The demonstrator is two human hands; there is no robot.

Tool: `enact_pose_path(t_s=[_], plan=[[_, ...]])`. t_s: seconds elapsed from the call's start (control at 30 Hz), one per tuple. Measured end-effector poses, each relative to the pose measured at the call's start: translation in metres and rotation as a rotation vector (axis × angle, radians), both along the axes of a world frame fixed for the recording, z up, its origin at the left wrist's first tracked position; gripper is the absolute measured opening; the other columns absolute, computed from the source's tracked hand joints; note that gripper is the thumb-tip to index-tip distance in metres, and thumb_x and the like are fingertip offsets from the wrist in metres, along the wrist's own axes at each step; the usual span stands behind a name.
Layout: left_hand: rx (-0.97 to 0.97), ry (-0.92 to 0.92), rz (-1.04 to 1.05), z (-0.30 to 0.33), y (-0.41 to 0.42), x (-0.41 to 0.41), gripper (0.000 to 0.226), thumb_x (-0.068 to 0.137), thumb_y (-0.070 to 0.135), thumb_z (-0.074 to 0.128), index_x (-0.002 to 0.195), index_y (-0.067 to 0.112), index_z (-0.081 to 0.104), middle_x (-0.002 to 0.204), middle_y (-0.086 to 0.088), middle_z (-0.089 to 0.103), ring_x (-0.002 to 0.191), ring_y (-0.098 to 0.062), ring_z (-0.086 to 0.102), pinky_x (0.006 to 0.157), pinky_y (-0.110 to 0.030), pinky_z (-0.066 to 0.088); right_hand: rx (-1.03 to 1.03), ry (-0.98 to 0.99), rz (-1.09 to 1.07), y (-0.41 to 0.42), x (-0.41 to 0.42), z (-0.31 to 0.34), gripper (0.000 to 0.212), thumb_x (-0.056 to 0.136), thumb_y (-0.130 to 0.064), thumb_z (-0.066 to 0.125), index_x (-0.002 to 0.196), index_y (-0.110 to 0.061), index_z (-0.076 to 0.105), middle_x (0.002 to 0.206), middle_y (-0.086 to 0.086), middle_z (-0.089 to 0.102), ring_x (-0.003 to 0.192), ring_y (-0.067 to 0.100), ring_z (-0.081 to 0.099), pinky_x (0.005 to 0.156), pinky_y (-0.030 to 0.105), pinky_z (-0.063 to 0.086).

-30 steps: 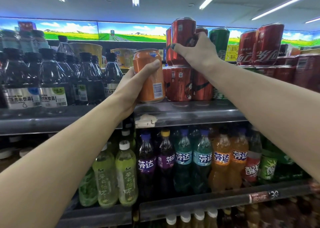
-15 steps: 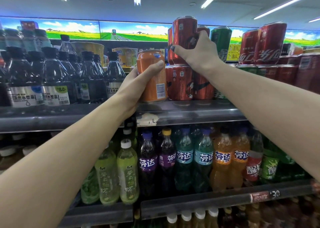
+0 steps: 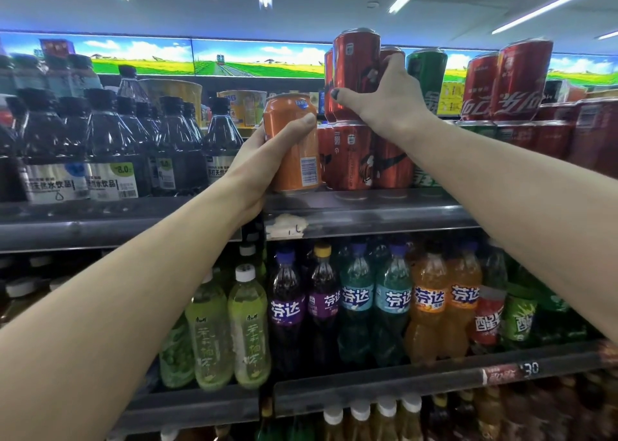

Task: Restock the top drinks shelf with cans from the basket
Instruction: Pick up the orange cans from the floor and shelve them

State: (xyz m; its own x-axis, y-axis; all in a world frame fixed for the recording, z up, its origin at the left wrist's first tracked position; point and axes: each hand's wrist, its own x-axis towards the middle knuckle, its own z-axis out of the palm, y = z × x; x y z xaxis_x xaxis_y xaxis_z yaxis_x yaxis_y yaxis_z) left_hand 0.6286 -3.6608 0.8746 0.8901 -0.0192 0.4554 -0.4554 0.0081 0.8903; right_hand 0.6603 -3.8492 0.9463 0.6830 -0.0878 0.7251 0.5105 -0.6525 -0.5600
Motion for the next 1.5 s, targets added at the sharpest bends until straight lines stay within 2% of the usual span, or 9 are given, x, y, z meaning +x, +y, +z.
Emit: enact_pose_path(t_s=[0.23,0.33,0.57,0.7,0.97,1.13,1.27,1.4,1.5], plan=[[0.018,-0.001,0.019,0.001,0.001,0.003,0.052,0.087,0.051,0.077,0.129,0.024,0.063,0.112,-0.004,0.08,0.1,-0.023,0.079,0.092,-0.047,0.062,-0.07,-0.518,-0.088,0.022,-0.024,-0.032,0.031,0.089,-0.027,0.064,0.11,-0.006,0.055,0.099,0.005,0.059,0.083,0.018,0.055,0.073,0.033,0.052],[0.0,-0.012,0.043,-0.001,0.002,0.007,0.059,0.083,0.052,0.082,0.129,0.02,0.065,0.11,-0.007,0.08,0.098,-0.026,0.079,0.09,-0.049,0.063,-0.08,-0.263,0.204,0.035,-0.04,-0.052,0.016,0.091,-0.016,0.06,0.106,-0.008,0.06,0.095,0.003,0.065,0.085,0.017,0.062,0.074,0.029,0.052],[-0.012,-0.001,0.134,0.0,0.0,0.017,0.062,0.069,0.06,0.088,0.118,0.026,0.071,0.103,-0.001,0.081,0.091,-0.02,0.08,0.088,-0.043,0.064,-0.059,0.225,0.418,0.036,-0.037,-0.067,0.072,0.079,-0.021,0.076,0.143,-0.024,0.043,0.115,-0.006,0.06,0.102,0.008,0.062,0.094,0.033,0.054],[0.026,-0.012,0.151,0.001,-0.002,0.021,0.052,0.066,0.061,0.088,0.106,0.03,0.075,0.101,0.0,0.082,0.093,-0.019,0.079,0.092,-0.043,0.063,-0.049,0.222,0.433,0.041,-0.033,-0.068,0.078,0.077,-0.026,0.084,0.143,-0.022,0.042,0.102,-0.014,0.062,0.094,-0.002,0.061,0.08,0.017,0.05],[0.101,-0.015,0.122,0.001,0.003,0.025,0.06,0.07,0.07,0.082,0.115,0.031,0.071,0.107,0.0,0.08,0.096,-0.018,0.079,0.094,-0.043,0.062,-0.034,0.192,0.402,0.044,-0.03,-0.069,0.079,0.074,-0.029,0.087,0.139,-0.02,0.045,0.106,-0.01,0.064,0.1,0.01,0.066,0.094,0.034,0.056],[0.163,0.021,0.122,0.004,0.006,0.028,0.081,0.073,0.097,0.044,0.12,0.037,0.073,0.113,0.002,0.079,0.108,-0.021,0.075,0.101,-0.046,0.056,0.036,0.129,0.359,0.04,-0.035,-0.073,0.069,0.074,-0.026,0.087,0.132,-0.022,0.049,0.105,-0.012,0.063,0.097,0.006,0.065,0.089,0.026,0.054],[0.038,0.085,0.188,0.007,0.009,0.035,0.059,0.098,0.062,0.03,0.095,0.031,0.081,0.108,-0.002,0.081,0.11,-0.028,0.073,0.106,-0.054,0.053,0.001,0.043,0.295,0.041,-0.04,-0.076,0.071,0.076,-0.024,0.086,0.135,-0.021,0.045,0.103,-0.013,0.061,0.093,0.006,0.067,0.08,0.014,0.053],[0.085,0.114,0.175,0.009,0.01,0.033,0.071,0.102,0.062,0.014,0.121,0.029,0.074,0.116,-0.007,0.079,0.108,-0.03,0.075,0.099,-0.05,0.058,-0.014,-0.046,0.215,0.043,-0.043,-0.084,0.073,0.074,-0.026,0.084,0.134,-0.022,0.042,0.107,-0.007,0.064,0.094,0.014,0.068,0.089,0.035,0.057],[0.115,0.093,0.161,0.013,0.008,0.031,0.067,0.109,0.056,0.013,0.115,0.028,0.074,0.112,-0.008,0.079,0.096,-0.025,0.075,0.077,-0.038,0.06,-0.003,-0.091,0.165,0.04,-0.044,-0.087,0.074,0.074,-0.027,0.085,0.135,-0.022,0.042,0.111,-0.005,0.063,0.099,0.017,0.064,0.093,0.04,0.055]])
